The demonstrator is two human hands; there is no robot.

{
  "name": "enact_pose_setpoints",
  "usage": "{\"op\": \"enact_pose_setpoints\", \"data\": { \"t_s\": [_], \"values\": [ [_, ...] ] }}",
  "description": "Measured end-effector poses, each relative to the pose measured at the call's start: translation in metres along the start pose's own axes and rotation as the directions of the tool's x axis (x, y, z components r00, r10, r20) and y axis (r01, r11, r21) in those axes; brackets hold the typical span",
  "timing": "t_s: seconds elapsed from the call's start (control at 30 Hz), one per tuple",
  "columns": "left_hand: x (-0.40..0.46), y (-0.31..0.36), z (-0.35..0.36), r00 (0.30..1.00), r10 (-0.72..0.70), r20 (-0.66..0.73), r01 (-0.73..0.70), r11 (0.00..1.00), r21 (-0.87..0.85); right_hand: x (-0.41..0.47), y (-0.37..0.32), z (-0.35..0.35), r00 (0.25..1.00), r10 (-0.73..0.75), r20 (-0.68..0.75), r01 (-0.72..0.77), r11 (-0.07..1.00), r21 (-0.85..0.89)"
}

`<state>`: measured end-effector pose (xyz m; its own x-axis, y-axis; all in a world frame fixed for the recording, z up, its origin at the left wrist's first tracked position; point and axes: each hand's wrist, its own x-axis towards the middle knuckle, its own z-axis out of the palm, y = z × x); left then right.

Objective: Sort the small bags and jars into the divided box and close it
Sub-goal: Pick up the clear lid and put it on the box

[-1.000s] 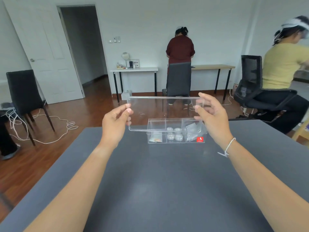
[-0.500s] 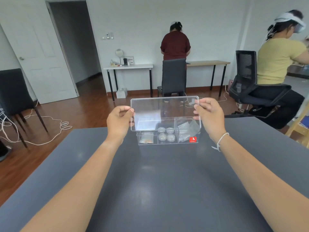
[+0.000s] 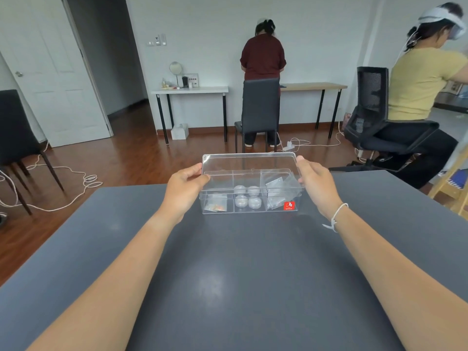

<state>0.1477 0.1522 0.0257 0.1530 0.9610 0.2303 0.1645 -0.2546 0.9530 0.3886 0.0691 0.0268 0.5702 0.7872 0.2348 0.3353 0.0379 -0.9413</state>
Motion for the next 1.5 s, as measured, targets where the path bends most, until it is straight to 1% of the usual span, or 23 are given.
{"op": "enact_pose_setpoints", "data": {
  "t_s": [0.17, 0.33, 0.63, 0.87, 1.13, 1.5],
  "values": [
    [-0.003, 0.000, 0.001, 0.999, -0.025, -0.039, 0.025, 1.000, -0.002, 0.000, 0.003, 0.003, 0.998, 0.051, -0.028, -0.051, 0.999, 0.008],
    [-0.006, -0.001, -0.001, 0.997, -0.057, -0.058, 0.056, 0.998, -0.015, -0.004, 0.008, 0.005, 0.997, 0.080, 0.011, -0.080, 0.997, -0.012],
    [-0.008, -0.005, -0.004, 0.997, -0.076, -0.030, 0.075, 0.997, -0.014, -0.005, 0.013, 0.006, 0.996, 0.085, 0.031, -0.085, 0.996, 0.000],
    [-0.011, -0.005, -0.004, 0.998, -0.055, -0.012, 0.055, 0.998, -0.015, -0.004, 0.017, 0.007, 0.996, 0.090, 0.022, -0.089, 0.996, -0.019],
    [-0.011, -0.006, -0.003, 1.000, -0.027, 0.009, 0.027, 1.000, -0.005, -0.002, 0.019, 0.006, 0.993, 0.112, 0.046, -0.112, 0.994, -0.011],
    [-0.011, -0.012, -0.008, 0.996, -0.075, 0.045, 0.076, 0.997, -0.018, -0.008, 0.017, 0.003, 0.993, 0.069, 0.093, -0.070, 0.997, 0.012]
  ]
}}
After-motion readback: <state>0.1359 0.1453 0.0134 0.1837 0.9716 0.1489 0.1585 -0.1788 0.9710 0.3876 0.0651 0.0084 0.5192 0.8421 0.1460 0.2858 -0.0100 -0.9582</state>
